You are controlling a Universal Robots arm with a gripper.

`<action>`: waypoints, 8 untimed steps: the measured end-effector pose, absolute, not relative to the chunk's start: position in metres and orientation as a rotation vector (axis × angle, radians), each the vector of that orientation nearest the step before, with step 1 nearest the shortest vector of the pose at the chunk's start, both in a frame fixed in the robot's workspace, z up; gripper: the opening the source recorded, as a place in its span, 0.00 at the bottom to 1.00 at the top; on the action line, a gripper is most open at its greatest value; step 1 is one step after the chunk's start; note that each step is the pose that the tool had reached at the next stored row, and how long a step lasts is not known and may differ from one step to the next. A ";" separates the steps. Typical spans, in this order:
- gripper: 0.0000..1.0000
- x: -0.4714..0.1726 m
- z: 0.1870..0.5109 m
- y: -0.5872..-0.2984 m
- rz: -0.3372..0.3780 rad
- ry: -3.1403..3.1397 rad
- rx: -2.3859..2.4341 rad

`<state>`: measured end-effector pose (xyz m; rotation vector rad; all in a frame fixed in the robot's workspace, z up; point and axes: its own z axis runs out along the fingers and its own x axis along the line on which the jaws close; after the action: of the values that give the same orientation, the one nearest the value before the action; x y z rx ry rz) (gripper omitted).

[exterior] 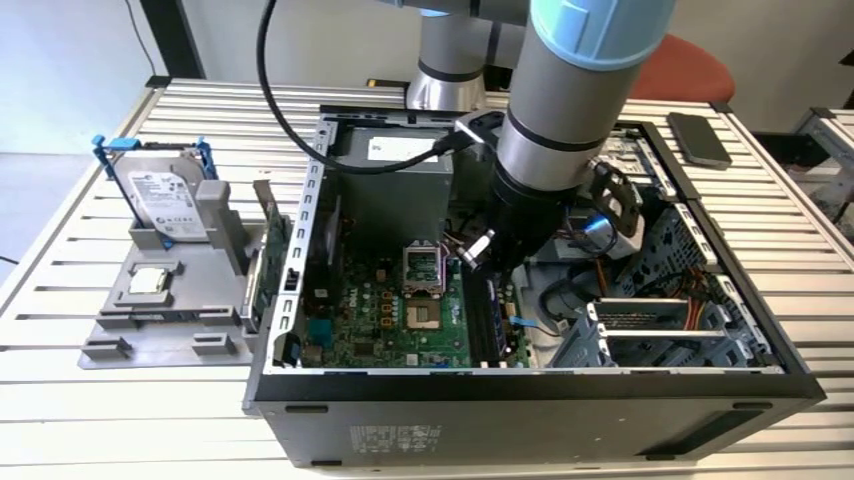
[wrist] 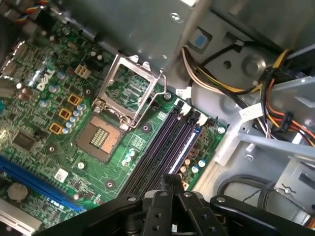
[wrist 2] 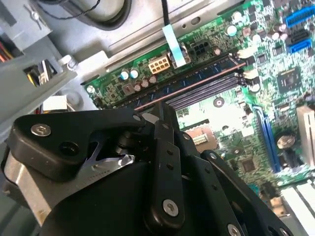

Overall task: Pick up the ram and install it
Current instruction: 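Press down the ram until it locks into place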

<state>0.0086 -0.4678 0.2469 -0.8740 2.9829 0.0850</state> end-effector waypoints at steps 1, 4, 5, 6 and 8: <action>0.00 0.009 0.247 -0.468 0.087 2.975 -0.897; 0.00 0.009 0.247 -0.468 0.096 2.951 -0.956; 0.00 0.009 0.247 -0.468 0.100 2.944 -0.973; 0.00 0.009 0.247 -0.468 0.102 2.935 -0.993; 0.00 0.009 0.247 -0.468 0.102 2.915 -1.039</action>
<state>0.0087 -0.4677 0.2467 -1.0390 2.9147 0.1024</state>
